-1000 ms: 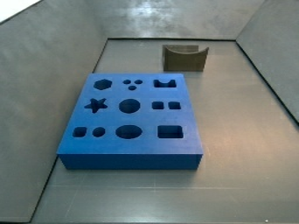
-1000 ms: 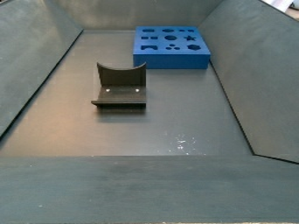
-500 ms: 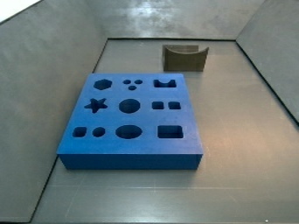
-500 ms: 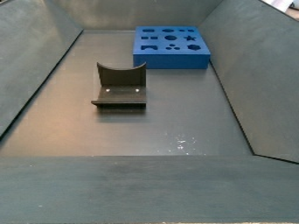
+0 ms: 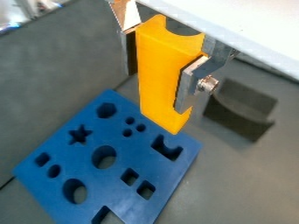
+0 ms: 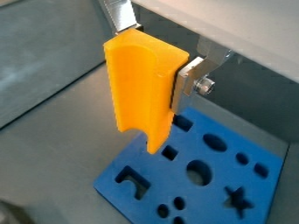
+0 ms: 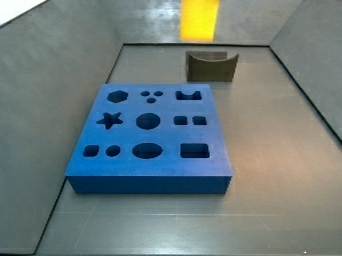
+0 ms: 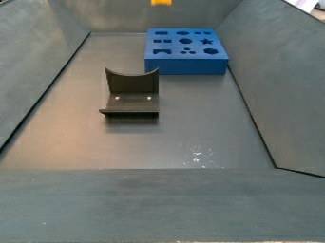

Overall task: Pick up the arch object. Move up. Rotate the arch object. Move to above the board. Insert the arch object.
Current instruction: Insert the arch object.

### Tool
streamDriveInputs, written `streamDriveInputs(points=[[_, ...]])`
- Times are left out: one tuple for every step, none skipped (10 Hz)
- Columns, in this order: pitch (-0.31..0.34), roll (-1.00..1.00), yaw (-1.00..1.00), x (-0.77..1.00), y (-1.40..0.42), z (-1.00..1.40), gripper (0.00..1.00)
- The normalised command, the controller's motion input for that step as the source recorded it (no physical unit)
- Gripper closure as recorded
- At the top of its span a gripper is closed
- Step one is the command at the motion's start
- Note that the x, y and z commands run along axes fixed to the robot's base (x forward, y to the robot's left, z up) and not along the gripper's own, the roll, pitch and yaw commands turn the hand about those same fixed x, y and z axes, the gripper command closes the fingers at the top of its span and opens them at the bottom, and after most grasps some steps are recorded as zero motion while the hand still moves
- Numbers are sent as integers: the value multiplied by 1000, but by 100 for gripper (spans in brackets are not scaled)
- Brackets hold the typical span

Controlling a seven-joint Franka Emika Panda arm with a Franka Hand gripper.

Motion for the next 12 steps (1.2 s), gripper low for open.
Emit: streamDriveInputs(points=[[-47,-119,-314,-40,489,-877,100],[-60,-119,0,-46,491,-929,100],[-33,-90,194,0,197,-994,100],[-17,-74,217,97,0,-1000,100],[0,-7,234,289,-80,-1000,100],[0,0,209,217,-91,-991,100],[0,36,180,120,0,-954,100],[0,51,117,9,0,-914,100],[33,70,0,-29,0,-826,100],[71,34,0,-46,0,-609,100],[0,0,111,0,-137,-254,100],[0,3,29,0,-49,0,100]])
